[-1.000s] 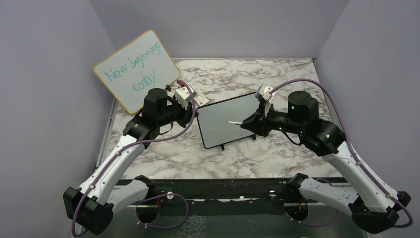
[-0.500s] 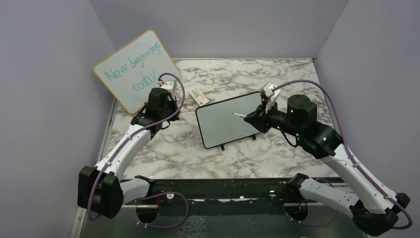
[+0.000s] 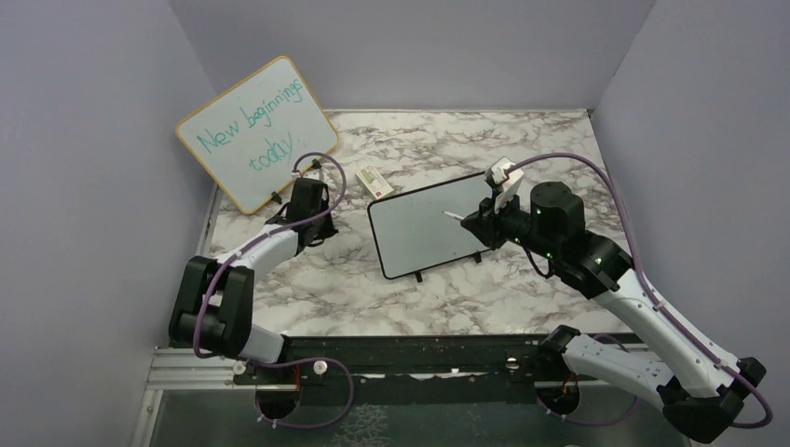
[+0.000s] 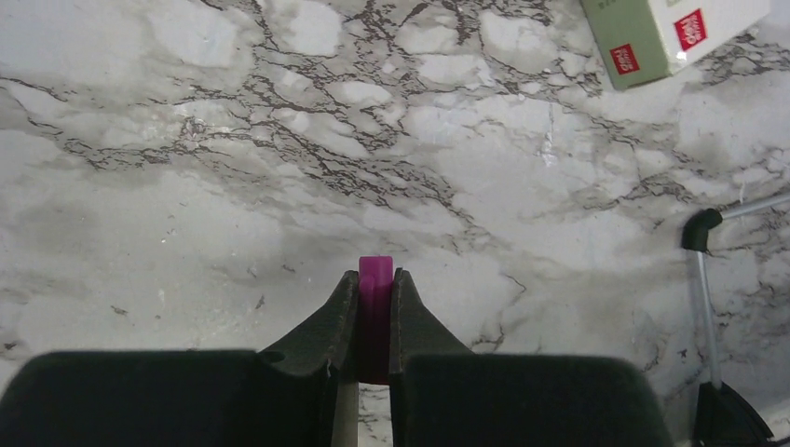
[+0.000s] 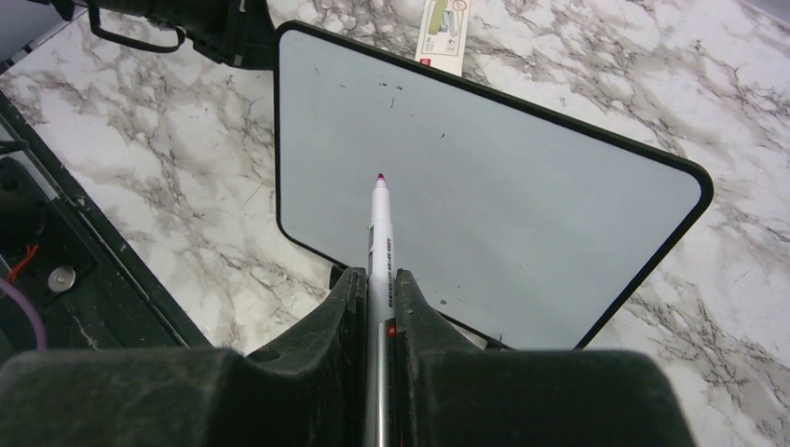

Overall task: Write a sentence on the whiteboard
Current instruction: Place the pen cap at the center of the board.

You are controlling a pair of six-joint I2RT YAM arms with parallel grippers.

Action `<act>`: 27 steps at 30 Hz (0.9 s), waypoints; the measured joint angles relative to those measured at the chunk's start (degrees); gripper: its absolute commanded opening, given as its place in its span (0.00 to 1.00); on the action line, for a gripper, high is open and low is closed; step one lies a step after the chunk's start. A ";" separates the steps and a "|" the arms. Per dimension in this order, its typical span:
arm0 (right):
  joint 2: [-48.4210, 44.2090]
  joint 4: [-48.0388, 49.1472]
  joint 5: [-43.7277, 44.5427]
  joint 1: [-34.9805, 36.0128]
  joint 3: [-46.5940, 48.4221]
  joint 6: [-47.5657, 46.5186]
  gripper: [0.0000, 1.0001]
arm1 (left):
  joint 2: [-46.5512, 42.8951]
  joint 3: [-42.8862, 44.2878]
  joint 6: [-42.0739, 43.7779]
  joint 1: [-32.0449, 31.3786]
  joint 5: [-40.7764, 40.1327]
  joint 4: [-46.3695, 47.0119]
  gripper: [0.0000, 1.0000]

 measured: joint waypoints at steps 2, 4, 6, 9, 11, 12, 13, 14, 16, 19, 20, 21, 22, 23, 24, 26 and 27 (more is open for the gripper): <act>0.00 0.46 0.37 0.00 -0.02 -0.22 0.00 | 2.47 0.02 -1.11 0.02 -0.72 1.22 0.13; 0.09 0.92 0.70 0.00 -0.02 -0.59 0.00 | 4.87 0.02 -1.79 0.02 -1.62 1.75 0.16; 0.37 1.57 0.98 0.00 -0.04 -0.87 0.00 | 7.13 0.02 -2.40 0.02 -2.49 1.84 0.18; 0.92 2.19 1.01 0.00 -0.24 -1.25 0.00 | 7.89 0.31 -2.97 0.02 -3.63 2.78 0.21; 1.36 2.62 1.05 0.00 -0.68 -1.51 0.00 | 8.22 0.35 -3.26 0.02 -4.39 2.95 0.27; 1.57 2.64 1.07 0.00 -0.79 -1.60 0.00 | 8.35 0.42 -3.41 0.02 -4.61 3.02 0.30; 1.84 2.64 1.14 0.00 -0.83 -1.68 0.00 | 8.39 0.52 -3.50 0.02 -4.76 3.02 0.34; 2.10 2.69 1.20 0.00 -0.83 -1.73 0.00 | 8.46 0.63 -3.63 0.00 -4.87 3.02 0.38; 2.60 2.93 1.29 0.00 -0.83 -1.77 0.00 | 8.55 0.81 -3.69 0.02 -5.03 2.99 0.43; 3.26 2.97 1.51 0.00 -0.83 -1.97 0.00 | 8.50 0.98 -3.72 0.02 -5.46 2.73 0.53; 3.54 2.97 1.55 0.00 -0.83 -1.97 0.00 | 8.44 1.01 -3.67 0.02 -5.60 2.58 0.56; 3.82 2.97 1.57 0.00 -0.83 -1.97 0.00 | 8.15 1.05 -3.45 0.02 -5.77 2.12 0.59; 4.11 2.93 1.60 0.00 -0.83 -1.92 0.00 | 7.93 1.05 -3.41 0.02 -5.88 1.68 0.63; 4.35 2.93 1.62 0.00 -0.83 -1.88 0.00 | 7.52 1.05 -3.23 0.02 -5.99 0.96 0.66; 4.57 2.91 1.62 0.00 -0.83 -1.77 0.00 | 7.10 1.05 -3.08 0.02 -6.01 0.44 0.69; 4.92 2.69 1.64 0.00 -0.83 -1.42 0.00 | 5.70 1.09 -2.49 0.02 -6.01 -0.90 0.74; 5.01 2.54 1.66 0.00 -0.83 -1.03 0.00 | 4.63 1.20 -2.16 0.02 -5.99 -1.53 0.76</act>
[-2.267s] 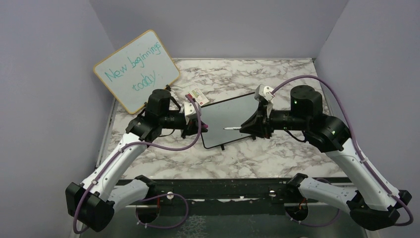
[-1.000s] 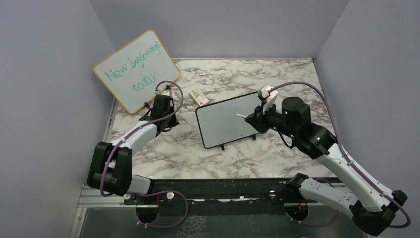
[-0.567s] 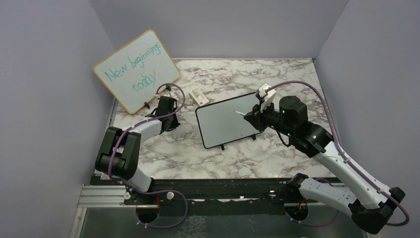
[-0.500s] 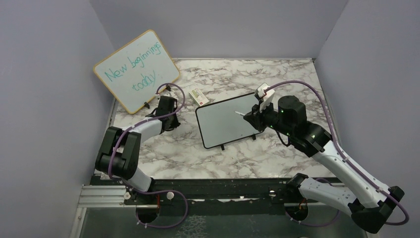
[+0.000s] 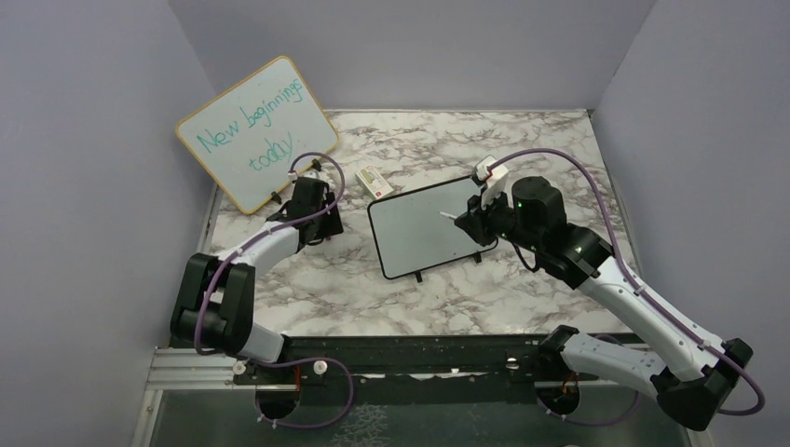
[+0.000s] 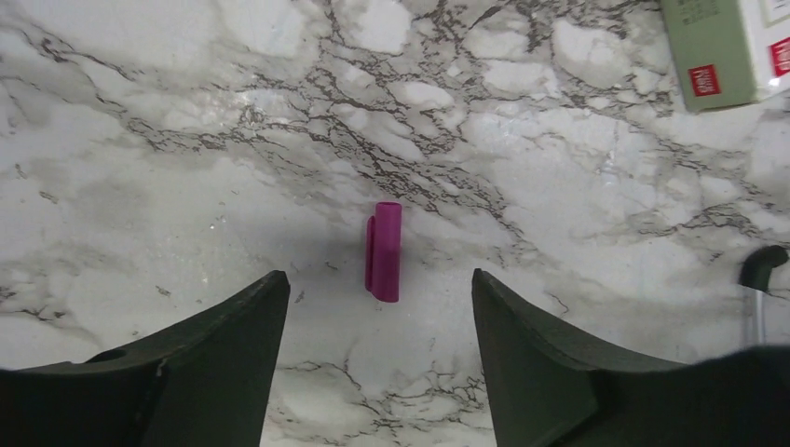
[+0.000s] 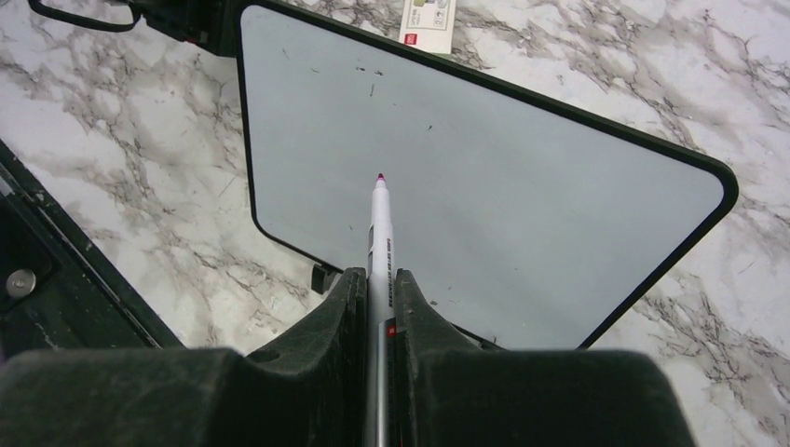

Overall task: Write a sentence on the whiteboard
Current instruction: Place the pen cap at the center of the board, then write a sentence on the whiteboard.

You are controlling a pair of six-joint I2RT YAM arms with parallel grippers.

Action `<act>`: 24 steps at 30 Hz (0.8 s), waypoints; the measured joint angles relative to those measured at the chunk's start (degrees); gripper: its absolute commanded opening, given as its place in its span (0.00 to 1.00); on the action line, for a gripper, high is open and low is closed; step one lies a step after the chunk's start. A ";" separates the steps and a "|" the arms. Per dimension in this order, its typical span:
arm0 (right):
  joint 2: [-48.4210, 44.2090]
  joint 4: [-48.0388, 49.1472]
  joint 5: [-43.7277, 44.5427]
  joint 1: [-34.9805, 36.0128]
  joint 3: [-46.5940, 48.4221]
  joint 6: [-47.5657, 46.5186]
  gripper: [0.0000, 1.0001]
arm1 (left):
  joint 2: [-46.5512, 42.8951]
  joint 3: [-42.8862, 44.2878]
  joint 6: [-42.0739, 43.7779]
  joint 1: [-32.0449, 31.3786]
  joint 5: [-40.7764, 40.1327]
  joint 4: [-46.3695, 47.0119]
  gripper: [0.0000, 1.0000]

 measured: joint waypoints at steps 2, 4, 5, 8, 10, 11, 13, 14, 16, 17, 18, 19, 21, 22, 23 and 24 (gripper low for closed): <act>0.04 -0.09 0.15 0.02 0.00 0.96 0.00 | -2.01 0.37 0.59 0.00 0.09 -0.79 0.80; 0.00 -0.02 0.55 0.26 0.00 2.05 0.00 | -4.90 1.11 1.36 0.00 0.44 -1.18 0.81; 0.00 -0.02 0.85 0.39 0.00 2.43 0.01 | -6.34 1.64 1.86 0.00 0.85 -1.29 0.81; 0.15 -0.02 2.32 1.29 0.02 3.91 0.01 | -9.60 3.28 3.15 0.00 2.69 -1.55 0.84; 0.70 0.00 3.76 2.29 0.07 4.72 0.01 | -10.86 4.70 4.22 0.00 4.24 -2.19 0.87; 1.22 0.04 4.83 3.08 0.07 5.11 0.01 | -11.37 5.31 4.85 0.00 5.11 -2.25 0.88; 2.27 0.04 7.13 4.79 0.07 5.97 0.00 | -12.81 6.01 6.34 0.00 7.26 -2.32 0.89; 3.02 0.04 8.83 6.05 0.07 6.45 0.00 | -13.77 6.12 7.10 0.00 8.31 -2.32 0.91; 4.22 0.00 11.47 8.11 0.07 7.54 0.00 | -15.30 6.19 8.31 0.00 10.32 -2.32 0.91; 4.87 0.00 12.98 9.29 0.11 8.17 0.00 | -16.35 6.21 9.18 0.00 11.76 -2.27 0.92; 5.73 -0.02 14.82 10.60 0.26 8.96 0.01 | -16.76 6.21 9.70 0.00 12.66 -2.27 0.92; 6.47 -0.02 16.24 11.67 0.42 9.73 0.01 | -17.66 6.23 10.58 0.00 14.53 -2.12 0.92; 7.74 0.04 19.06 13.79 0.50 10.73 0.00 | -18.78 6.27 11.87 0.00 17.66 -1.70 0.93; 8.26 0.04 20.44 14.95 0.50 11.54 0.00 | -19.26 6.27 12.46 0.00 19.17 -1.42 0.93; 8.68 0.13 21.57 15.98 0.50 12.00 0.00 | -19.52 6.29 12.83 0.00 20.39 -1.09 0.92; 9.05 0.44 22.69 17.00 0.50 12.41 0.00 | -19.74 6.29 13.25 0.00 21.94 -0.72 0.92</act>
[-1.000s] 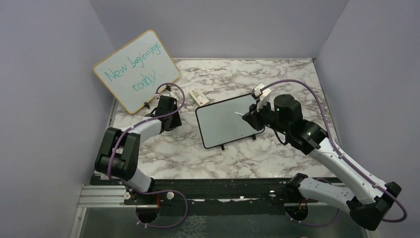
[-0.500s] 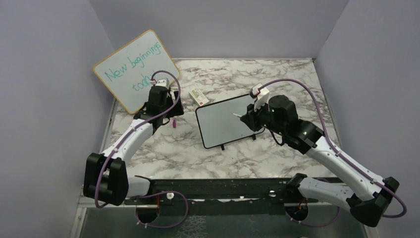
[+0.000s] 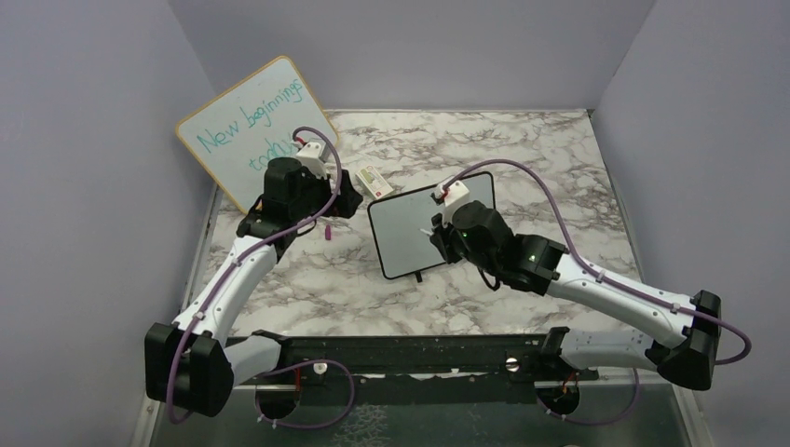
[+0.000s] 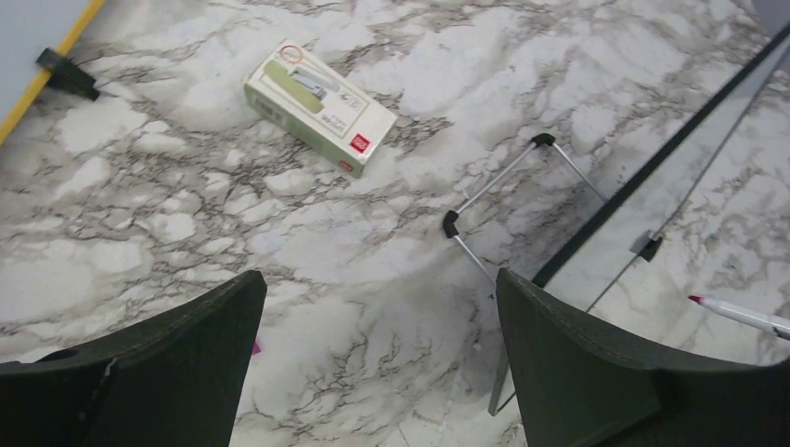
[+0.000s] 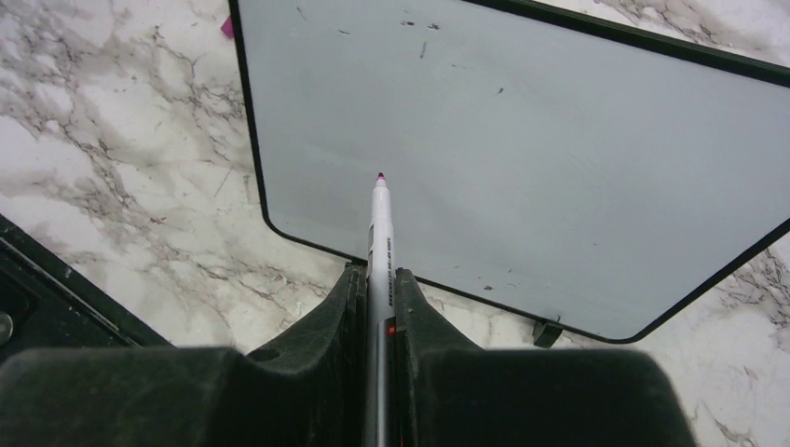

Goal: Write a sentence on the whiteboard

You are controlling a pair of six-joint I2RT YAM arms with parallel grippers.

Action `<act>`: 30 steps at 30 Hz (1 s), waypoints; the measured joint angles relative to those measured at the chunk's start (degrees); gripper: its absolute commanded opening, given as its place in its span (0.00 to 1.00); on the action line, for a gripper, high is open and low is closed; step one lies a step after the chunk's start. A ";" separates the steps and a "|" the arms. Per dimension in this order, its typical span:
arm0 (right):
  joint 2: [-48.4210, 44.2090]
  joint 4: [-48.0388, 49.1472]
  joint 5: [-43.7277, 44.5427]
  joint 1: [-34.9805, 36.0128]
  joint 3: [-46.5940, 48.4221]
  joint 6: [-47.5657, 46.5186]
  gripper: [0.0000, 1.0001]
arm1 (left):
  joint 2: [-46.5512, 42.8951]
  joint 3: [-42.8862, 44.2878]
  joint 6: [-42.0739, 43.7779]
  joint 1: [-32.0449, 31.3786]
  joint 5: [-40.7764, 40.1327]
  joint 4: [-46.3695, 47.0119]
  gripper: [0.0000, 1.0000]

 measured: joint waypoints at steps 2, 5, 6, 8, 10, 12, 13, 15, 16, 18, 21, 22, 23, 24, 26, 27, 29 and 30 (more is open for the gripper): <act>0.15 0.96 1.86 2.14 -0.02 0.35 0.00 | -0.11 0.15 0.76 0.00 3.28 0.63 0.92; -0.11 4.35 4.20 5.20 -0.31 0.48 0.00 | 0.31 0.48 1.31 0.00 9.92 2.27 0.91; -0.17 5.51 5.11 6.16 -0.44 0.44 0.00 | 0.83 1.01 1.38 0.00 11.89 2.69 0.90; -0.20 7.67 7.52 8.07 -0.79 0.42 0.00 | 2.27 2.45 1.60 0.00 15.17 3.43 0.88; -0.15 9.79 10.25 9.94 -1.33 0.35 0.01 | 4.20 4.22 1.88 0.00 18.82 4.33 0.83; -0.02 12.00 12.76 11.69 -2.03 0.02 0.01 | 6.23 5.62 1.95 0.00 22.45 5.49 0.76; 0.17 13.05 13.97 12.48 -2.43 -0.07 0.00 | 7.54 6.16 1.88 0.00 24.63 6.23 0.75; 0.92 14.95 16.13 13.79 -2.99 -0.44 0.00 | 9.86 6.80 1.73 0.00 28.17 7.21 0.72; 1.44 15.65 16.87 14.21 -3.15 -0.57 0.00 | 10.80 6.97 1.70 0.00 29.46 7.41 0.70; 2.27 16.81 17.75 14.69 -3.54 -0.92 0.00 | 13.11 7.43 1.57 0.00 32.41 7.80 0.67; 3.21 18.01 18.25 14.91 -3.93 -1.31 0.01 | 16.20 7.91 1.46 0.00 36.28 8.00 0.60; 3.41 18.36 18.29 15.02 -3.93 -1.36 0.00 | 16.85 8.04 1.46 0.00 37.07 7.98 0.57; 3.61 18.84 18.43 15.06 -3.93 -1.49 0.01 | 17.62 8.28 1.46 0.00 38.10 7.93 0.55; 3.78 19.34 18.45 15.08 -3.98 -1.53 0.00 | 18.23 8.55 1.57 0.02 38.93 7.96 0.53; 4.22 20.28 18.45 15.23 -3.98 -1.60 0.00 | 19.21 8.90 1.55 0.07 40.44 8.15 0.47; 4.50 20.74 18.49 15.23 -3.98 -1.70 0.01 | 19.56 8.96 1.60 0.13 41.00 8.17 0.44; 5.20 21.53 18.67 15.26 -3.98 -1.99 0.00 | 20.41 9.16 1.55 0.24 42.40 8.28 0.36; 5.57 21.81 18.80 15.28 -3.98 -2.19 0.00 | 20.70 9.27 1.51 0.28 42.86 8.35 0.34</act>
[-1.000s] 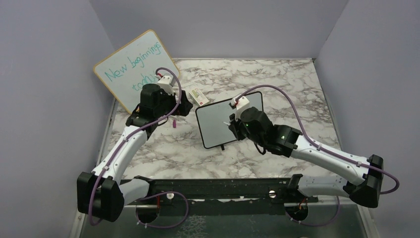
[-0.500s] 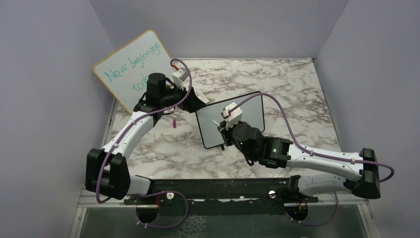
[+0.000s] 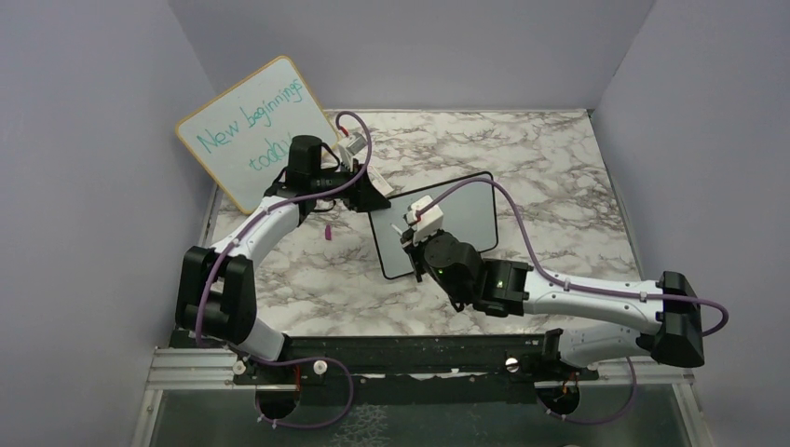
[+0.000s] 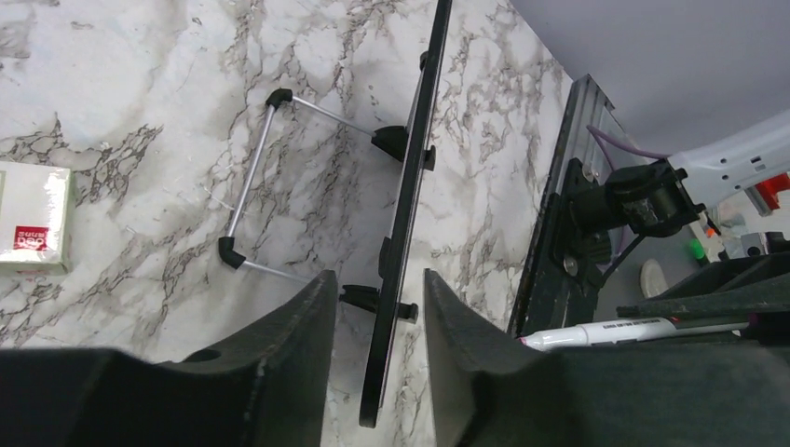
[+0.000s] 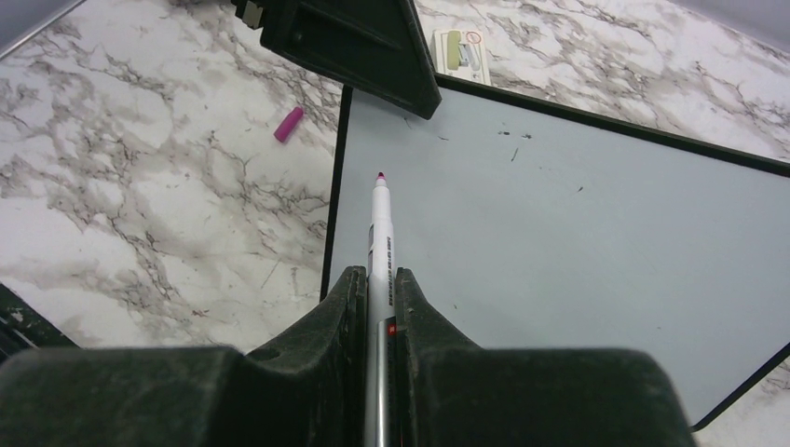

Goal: Write a sentence on the whiteboard

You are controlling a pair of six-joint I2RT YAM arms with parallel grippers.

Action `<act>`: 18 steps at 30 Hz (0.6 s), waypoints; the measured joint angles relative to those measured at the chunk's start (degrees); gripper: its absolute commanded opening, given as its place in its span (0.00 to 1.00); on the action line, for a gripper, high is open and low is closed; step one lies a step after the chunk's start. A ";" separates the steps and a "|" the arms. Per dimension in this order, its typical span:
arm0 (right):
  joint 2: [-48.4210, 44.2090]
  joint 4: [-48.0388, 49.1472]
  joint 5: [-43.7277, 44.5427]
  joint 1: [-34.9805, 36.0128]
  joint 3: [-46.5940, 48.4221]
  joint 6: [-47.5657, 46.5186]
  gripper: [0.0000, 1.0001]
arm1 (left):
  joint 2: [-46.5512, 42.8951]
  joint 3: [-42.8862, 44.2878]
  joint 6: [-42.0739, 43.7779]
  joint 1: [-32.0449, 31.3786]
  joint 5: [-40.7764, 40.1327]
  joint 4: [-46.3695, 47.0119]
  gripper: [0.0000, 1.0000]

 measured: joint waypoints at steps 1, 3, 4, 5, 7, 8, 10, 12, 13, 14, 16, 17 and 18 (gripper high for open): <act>0.42 0.24 0.09 0.02 0.00 -0.28 0.00 | 0.26 0.04 0.07 0.13 0.46 0.07 0.31; 1.09 0.74 0.46 0.13 0.00 -0.79 0.00 | 0.52 0.04 0.02 0.35 1.29 0.13 0.22; 1.38 1.03 0.52 0.20 0.00 -0.92 0.00 | 0.61 0.04 -0.02 0.48 1.62 0.22 0.18; 1.60 1.33 0.70 0.22 0.00 -1.22 0.00 | 0.66 0.04 -0.15 0.59 2.08 0.35 0.16; 1.92 1.99 0.94 0.26 0.00 -1.77 0.00 | 0.66 0.04 -0.13 0.68 2.91 0.79 0.10; 2.08 2.27 1.09 0.26 0.00 -1.90 0.00 | 0.66 0.04 -0.17 0.83 3.34 1.11 0.07; 2.45 2.78 1.53 0.31 0.00 -2.34 0.00 | 0.66 0.02 -0.17 0.90 4.42 1.68 0.00; 3.13 3.41 2.29 0.44 0.02 -2.78 0.00 | 0.66 -0.07 -0.26 0.90 5.20 2.40 0.00; 3.61 3.61 2.73 0.59 0.07 -2.89 0.01 | 0.66 -0.13 -0.26 0.92 5.25 2.64 0.00; 4.17 3.82 3.15 0.74 0.13 -3.04 0.00 | 0.66 -0.33 -0.31 0.96 5.27 2.97 0.00; 5.18 4.02 3.82 1.14 0.22 -3.37 0.00 | 0.61 -1.09 -0.31 1.16 5.51 3.50 0.00; 5.64 4.15 4.13 1.33 0.22 -3.41 0.00 | 0.59 -1.44 -0.26 1.27 5.64 3.93 0.00; 6.08 4.26 4.42 1.49 0.22 -3.50 0.00 | 0.37 -2.03 -0.20 1.29 5.75 4.46 0.00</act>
